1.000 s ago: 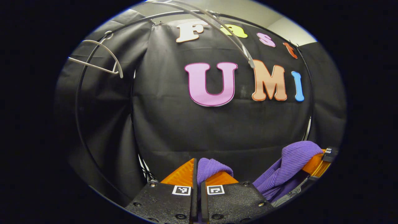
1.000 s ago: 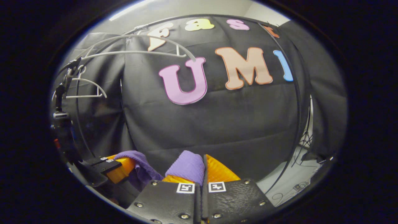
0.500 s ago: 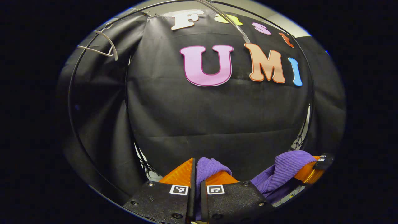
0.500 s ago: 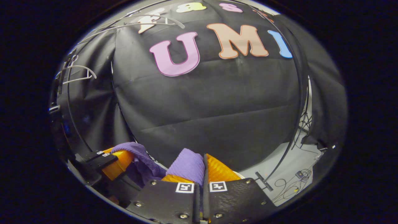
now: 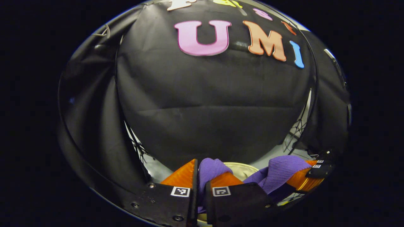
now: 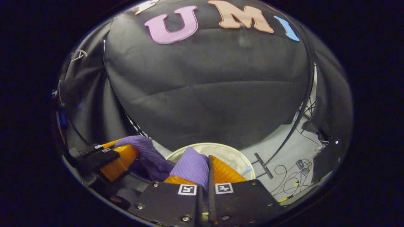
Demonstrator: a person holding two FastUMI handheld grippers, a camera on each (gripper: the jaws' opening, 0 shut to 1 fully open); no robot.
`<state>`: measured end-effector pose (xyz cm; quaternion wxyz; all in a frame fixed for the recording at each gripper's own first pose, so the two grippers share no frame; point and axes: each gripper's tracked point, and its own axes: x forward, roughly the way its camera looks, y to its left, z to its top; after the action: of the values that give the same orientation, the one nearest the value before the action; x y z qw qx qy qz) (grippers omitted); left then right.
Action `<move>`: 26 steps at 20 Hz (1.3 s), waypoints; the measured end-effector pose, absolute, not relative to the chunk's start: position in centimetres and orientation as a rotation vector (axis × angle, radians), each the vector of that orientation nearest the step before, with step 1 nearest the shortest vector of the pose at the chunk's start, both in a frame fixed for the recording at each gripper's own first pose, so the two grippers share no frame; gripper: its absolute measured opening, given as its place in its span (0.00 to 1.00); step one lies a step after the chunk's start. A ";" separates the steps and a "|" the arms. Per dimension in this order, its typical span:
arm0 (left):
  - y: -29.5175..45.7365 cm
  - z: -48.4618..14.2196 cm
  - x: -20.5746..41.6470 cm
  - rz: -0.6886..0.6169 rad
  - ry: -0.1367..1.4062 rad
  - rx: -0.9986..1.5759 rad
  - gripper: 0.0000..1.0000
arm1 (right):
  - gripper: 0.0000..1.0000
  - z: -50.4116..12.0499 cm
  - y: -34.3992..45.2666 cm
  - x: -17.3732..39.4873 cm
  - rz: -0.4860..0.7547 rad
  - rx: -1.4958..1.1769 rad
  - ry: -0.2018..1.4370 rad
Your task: Grasp the clothes on the hanger with both hands and then place them into the laundry hamper below.
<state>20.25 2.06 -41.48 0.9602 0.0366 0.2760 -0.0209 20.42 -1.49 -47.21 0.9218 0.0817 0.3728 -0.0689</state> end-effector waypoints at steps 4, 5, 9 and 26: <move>1.7 -45.7 18.6 -0.082 0.712 0.016 0.79 | 0.55 -49.4 -2.5 19.3 -0.157 0.111 0.832; 2.0 -46.9 18.0 -0.072 0.749 -0.008 0.96 | 0.78 -50.0 -3.5 19.2 -0.185 0.078 0.847; 2.6 -51.4 15.3 -0.060 0.921 -0.062 0.96 | 1.00 -52.6 -3.9 17.8 -0.204 0.075 0.885; 4.9 -45.5 16.9 0.013 0.791 -0.009 0.96 | 1.00 -47.7 -4.4 19.8 -0.205 0.080 0.778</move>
<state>16.90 4.94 -45.49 0.9228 -0.0042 0.3851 0.0063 19.84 -4.43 -47.70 0.9193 0.0390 0.3786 -0.0999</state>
